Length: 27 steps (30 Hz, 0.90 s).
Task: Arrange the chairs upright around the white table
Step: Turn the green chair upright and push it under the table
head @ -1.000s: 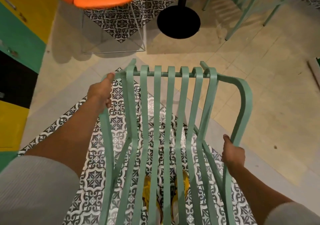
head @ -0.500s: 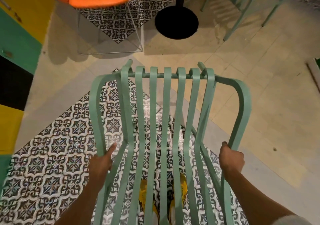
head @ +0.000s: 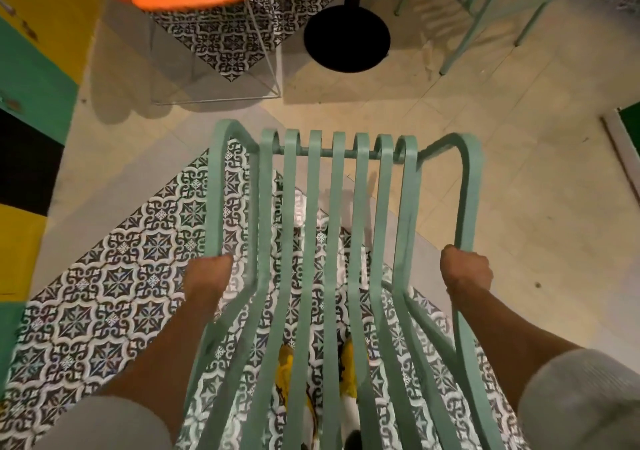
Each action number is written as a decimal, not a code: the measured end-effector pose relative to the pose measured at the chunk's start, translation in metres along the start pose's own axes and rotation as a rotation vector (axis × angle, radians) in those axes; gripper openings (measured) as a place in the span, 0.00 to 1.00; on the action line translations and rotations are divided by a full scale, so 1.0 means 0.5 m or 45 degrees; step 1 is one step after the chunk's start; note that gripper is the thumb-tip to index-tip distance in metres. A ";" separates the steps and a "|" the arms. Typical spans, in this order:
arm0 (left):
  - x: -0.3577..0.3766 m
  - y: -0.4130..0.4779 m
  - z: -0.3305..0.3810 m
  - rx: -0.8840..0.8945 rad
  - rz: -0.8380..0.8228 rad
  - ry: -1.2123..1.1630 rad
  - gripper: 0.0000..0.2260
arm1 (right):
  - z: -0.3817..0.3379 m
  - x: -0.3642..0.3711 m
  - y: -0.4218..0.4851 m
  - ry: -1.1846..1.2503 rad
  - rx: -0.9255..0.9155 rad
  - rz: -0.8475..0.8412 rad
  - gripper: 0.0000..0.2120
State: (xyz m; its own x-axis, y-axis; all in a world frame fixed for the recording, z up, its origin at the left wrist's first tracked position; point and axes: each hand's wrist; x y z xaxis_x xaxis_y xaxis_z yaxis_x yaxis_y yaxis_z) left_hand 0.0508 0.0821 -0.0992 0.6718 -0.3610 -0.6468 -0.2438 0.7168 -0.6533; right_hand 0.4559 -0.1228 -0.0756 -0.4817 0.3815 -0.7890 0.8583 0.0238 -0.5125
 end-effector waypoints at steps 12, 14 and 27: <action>0.028 -0.011 -0.016 -0.077 0.011 0.311 0.17 | 0.080 0.005 0.011 -0.158 0.048 -0.057 0.21; 0.029 -0.009 -0.012 -0.059 0.014 0.333 0.19 | 0.073 0.008 0.020 -0.178 0.026 -0.055 0.21; 0.035 0.022 0.042 0.100 -0.005 0.240 0.27 | 0.038 0.014 0.066 -0.255 -0.197 -0.158 0.25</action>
State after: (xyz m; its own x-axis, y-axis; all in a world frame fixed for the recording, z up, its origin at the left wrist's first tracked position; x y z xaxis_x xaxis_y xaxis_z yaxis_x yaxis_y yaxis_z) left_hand 0.0745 0.0963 -0.1095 0.5281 -0.4641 -0.7111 -0.1813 0.7565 -0.6284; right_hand 0.4776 -0.1372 -0.1045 -0.5969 0.1772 -0.7825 0.8000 0.2060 -0.5635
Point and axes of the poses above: each hand's wrist, its own y-axis towards the middle knuckle, its own x-axis out of the palm, z = x × y, and after that the axes turned 2 degrees about -x, right-handed
